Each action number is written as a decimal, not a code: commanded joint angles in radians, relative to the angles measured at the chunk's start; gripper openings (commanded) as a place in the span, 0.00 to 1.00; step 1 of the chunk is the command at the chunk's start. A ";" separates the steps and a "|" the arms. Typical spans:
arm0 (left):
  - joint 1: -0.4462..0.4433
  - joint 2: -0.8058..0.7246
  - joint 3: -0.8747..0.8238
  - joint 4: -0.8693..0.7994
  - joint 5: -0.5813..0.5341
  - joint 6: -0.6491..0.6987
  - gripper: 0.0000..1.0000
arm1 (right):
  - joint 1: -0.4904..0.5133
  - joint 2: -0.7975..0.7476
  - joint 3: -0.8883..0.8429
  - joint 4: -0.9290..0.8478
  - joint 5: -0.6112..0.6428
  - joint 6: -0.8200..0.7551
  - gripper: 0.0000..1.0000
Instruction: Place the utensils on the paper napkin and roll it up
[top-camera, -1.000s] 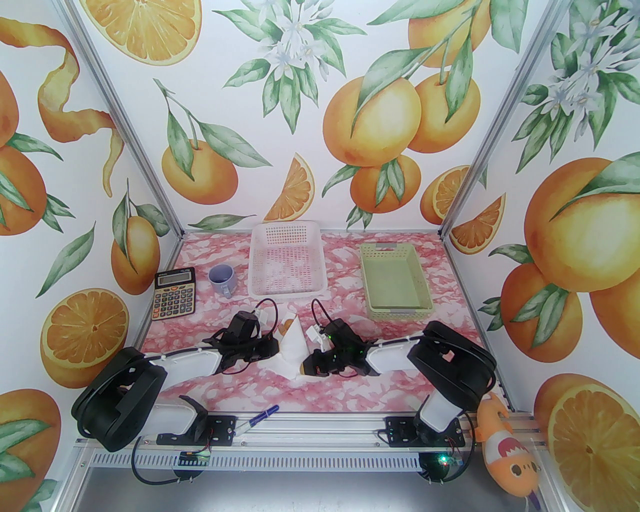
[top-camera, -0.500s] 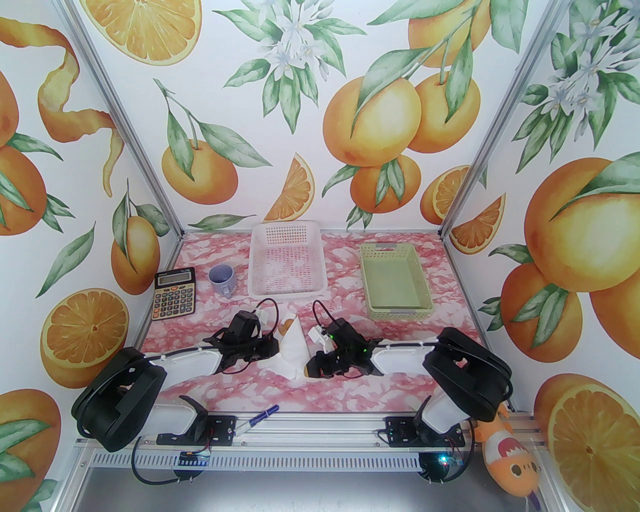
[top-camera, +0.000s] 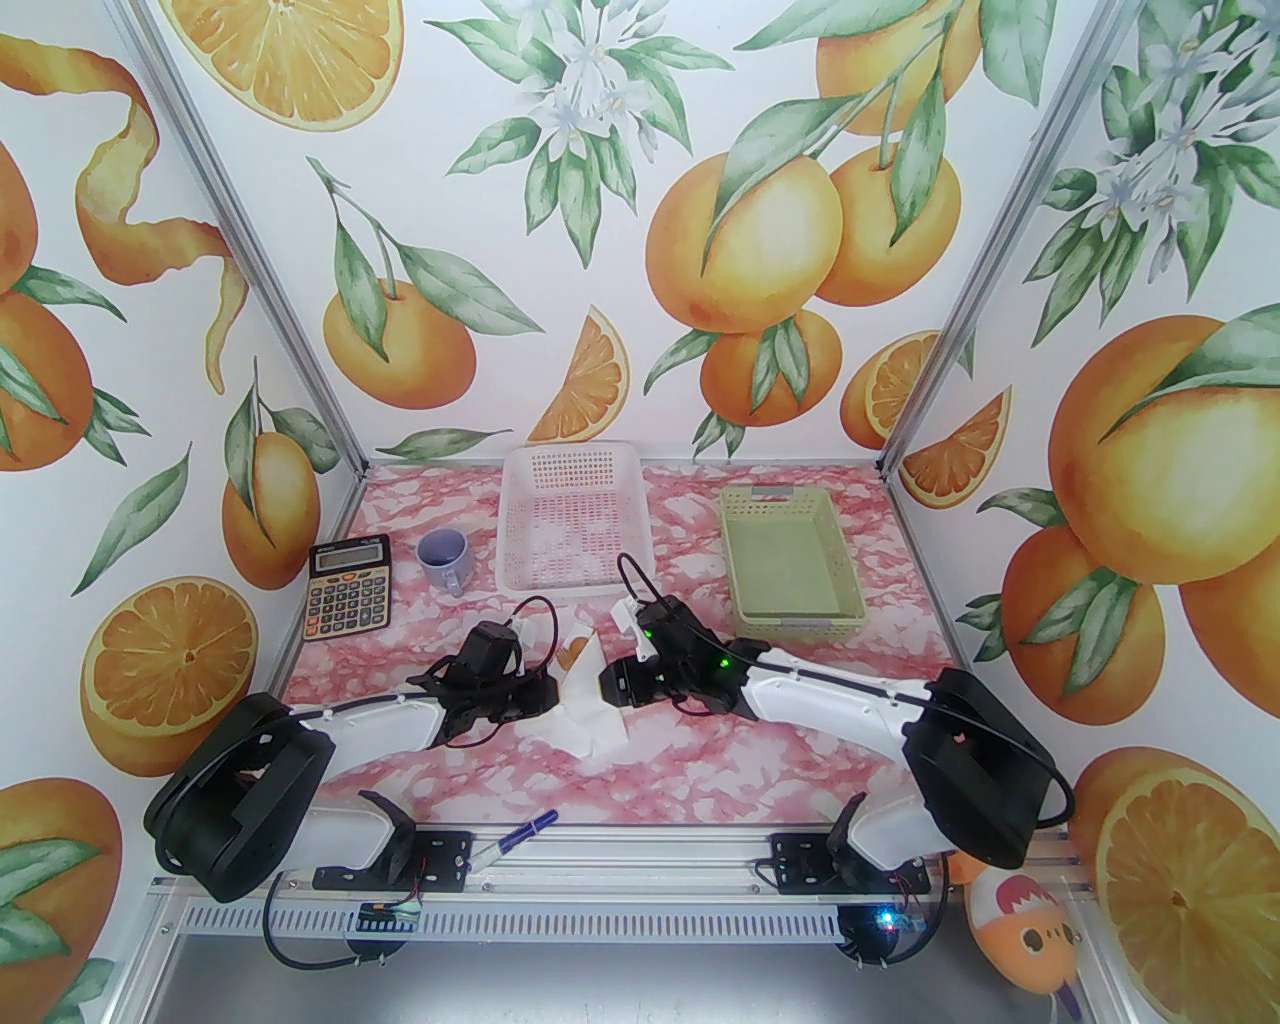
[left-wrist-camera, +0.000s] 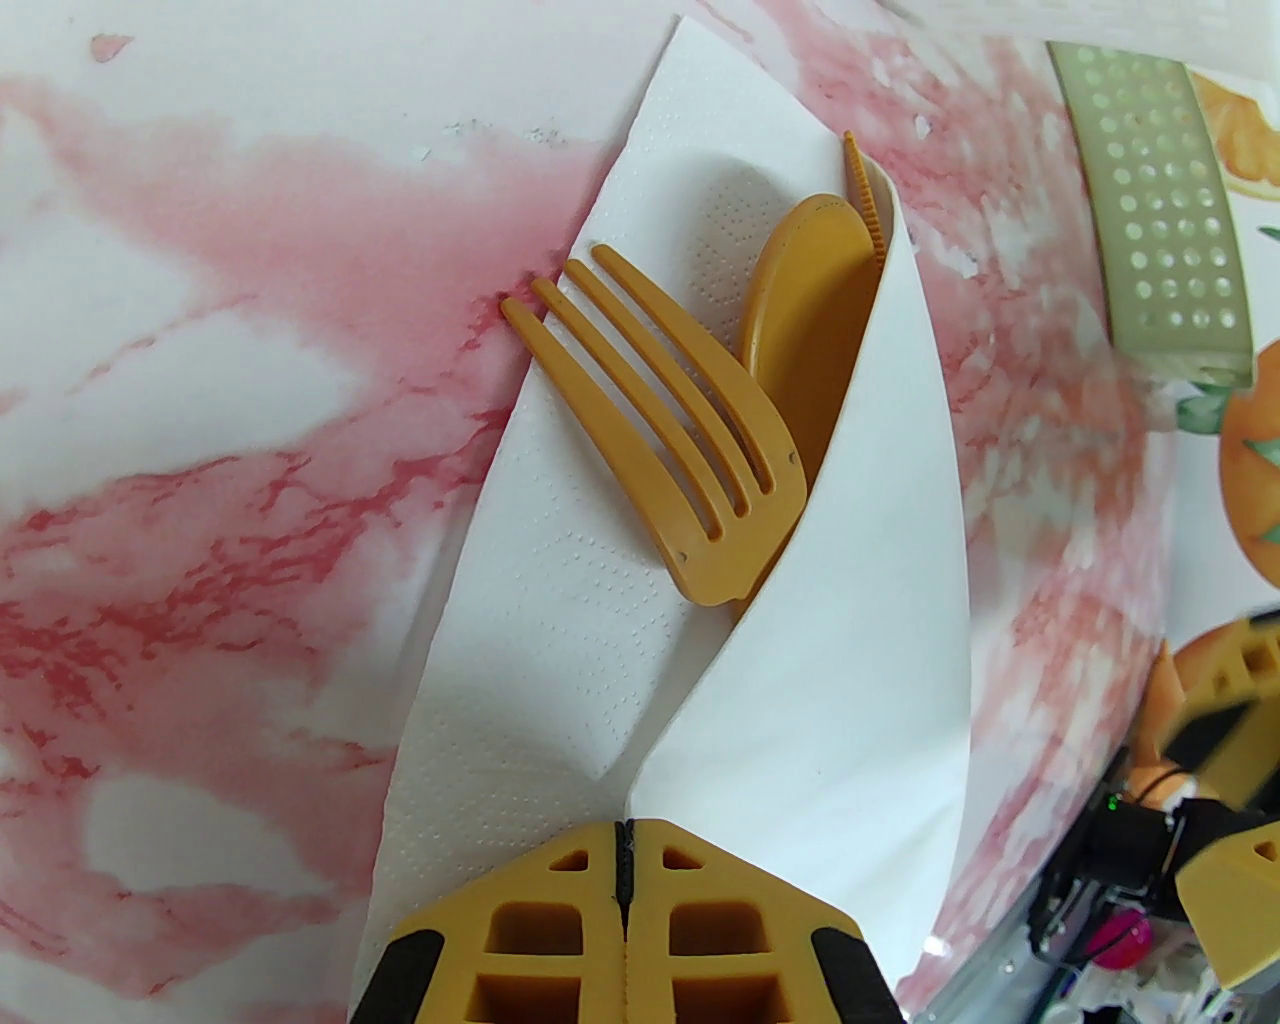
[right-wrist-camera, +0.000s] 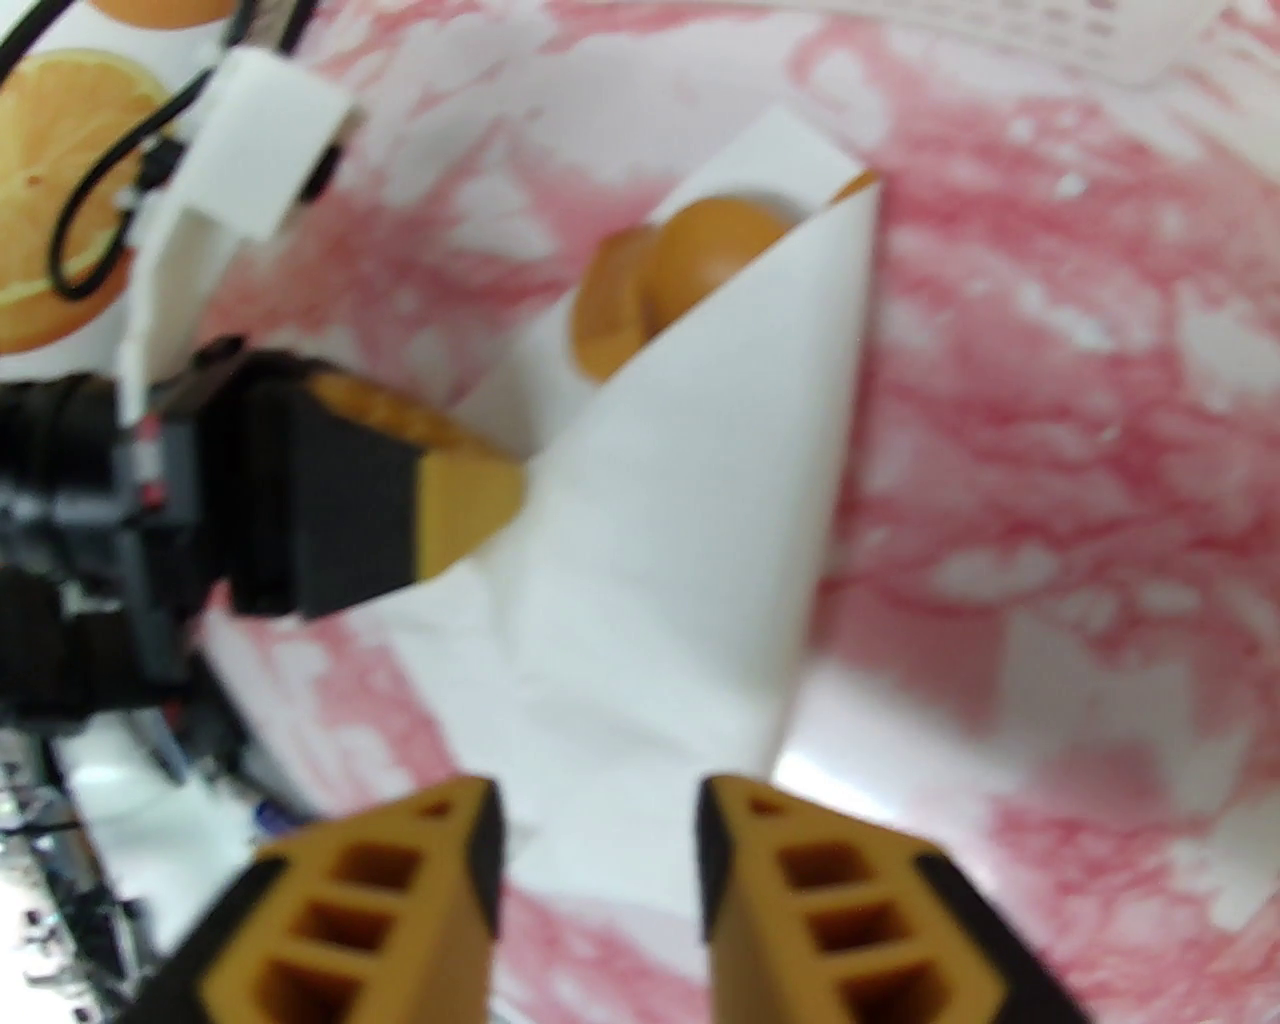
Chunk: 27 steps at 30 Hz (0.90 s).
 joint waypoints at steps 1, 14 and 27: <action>-0.002 0.023 -0.027 -0.020 -0.014 -0.012 0.00 | 0.028 0.058 0.040 -0.020 0.187 -0.059 0.53; -0.002 0.008 -0.025 -0.048 -0.021 -0.004 0.00 | 0.091 0.266 0.183 0.022 0.255 -0.140 0.64; -0.003 0.006 -0.030 -0.047 -0.019 -0.004 0.00 | 0.112 0.369 0.244 -0.065 0.268 -0.170 0.66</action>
